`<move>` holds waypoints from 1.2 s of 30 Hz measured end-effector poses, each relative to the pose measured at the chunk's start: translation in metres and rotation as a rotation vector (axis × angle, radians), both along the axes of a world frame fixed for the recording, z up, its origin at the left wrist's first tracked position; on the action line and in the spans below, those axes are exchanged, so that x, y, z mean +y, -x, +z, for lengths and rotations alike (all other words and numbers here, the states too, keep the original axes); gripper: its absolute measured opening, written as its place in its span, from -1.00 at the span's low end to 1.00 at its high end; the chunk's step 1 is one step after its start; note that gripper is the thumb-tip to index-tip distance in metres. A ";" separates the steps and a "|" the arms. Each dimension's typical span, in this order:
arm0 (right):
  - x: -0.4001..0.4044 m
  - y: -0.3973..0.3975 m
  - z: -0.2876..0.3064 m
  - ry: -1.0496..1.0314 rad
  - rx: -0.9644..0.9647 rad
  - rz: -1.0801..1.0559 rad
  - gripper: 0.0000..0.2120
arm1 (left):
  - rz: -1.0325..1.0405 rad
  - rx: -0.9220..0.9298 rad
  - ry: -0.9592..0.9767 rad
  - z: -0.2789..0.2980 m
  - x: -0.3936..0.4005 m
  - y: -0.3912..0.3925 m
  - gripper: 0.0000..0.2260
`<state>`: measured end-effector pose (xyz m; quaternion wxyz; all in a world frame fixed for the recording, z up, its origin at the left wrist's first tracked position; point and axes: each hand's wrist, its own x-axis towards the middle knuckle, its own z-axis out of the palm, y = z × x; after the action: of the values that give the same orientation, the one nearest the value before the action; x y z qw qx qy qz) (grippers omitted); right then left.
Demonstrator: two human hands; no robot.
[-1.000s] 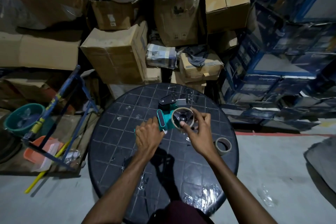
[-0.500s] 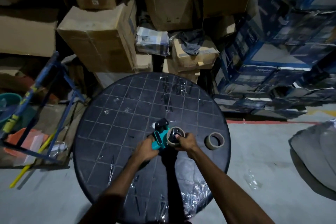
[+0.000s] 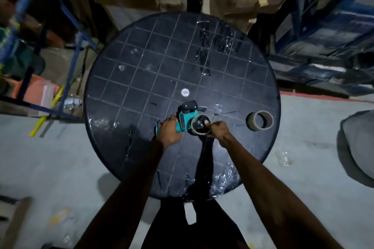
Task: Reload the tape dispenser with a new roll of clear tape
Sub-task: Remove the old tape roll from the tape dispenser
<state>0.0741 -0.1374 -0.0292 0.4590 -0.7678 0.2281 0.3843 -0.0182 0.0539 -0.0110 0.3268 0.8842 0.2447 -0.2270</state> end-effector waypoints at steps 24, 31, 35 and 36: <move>0.012 0.000 -0.016 0.199 -0.035 -0.139 -0.64 | -0.084 0.007 -0.022 0.021 -0.051 -0.067 -0.68; 0.017 -0.002 -0.013 0.238 -0.013 -0.159 -0.60 | -0.011 -0.025 -0.033 0.013 -0.050 -0.066 -0.61; 0.019 0.002 -0.012 0.274 -0.046 -0.125 -0.57 | 0.067 -0.037 -0.013 0.001 -0.048 -0.063 -0.67; 0.019 0.003 -0.013 0.280 -0.050 -0.130 -0.56 | 0.073 -0.045 -0.016 0.005 -0.049 -0.063 -0.68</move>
<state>0.0715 -0.1187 -0.0420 0.3769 -0.8172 0.3173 0.2991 0.0451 0.0051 -0.0058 0.3332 0.8821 0.2714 -0.1929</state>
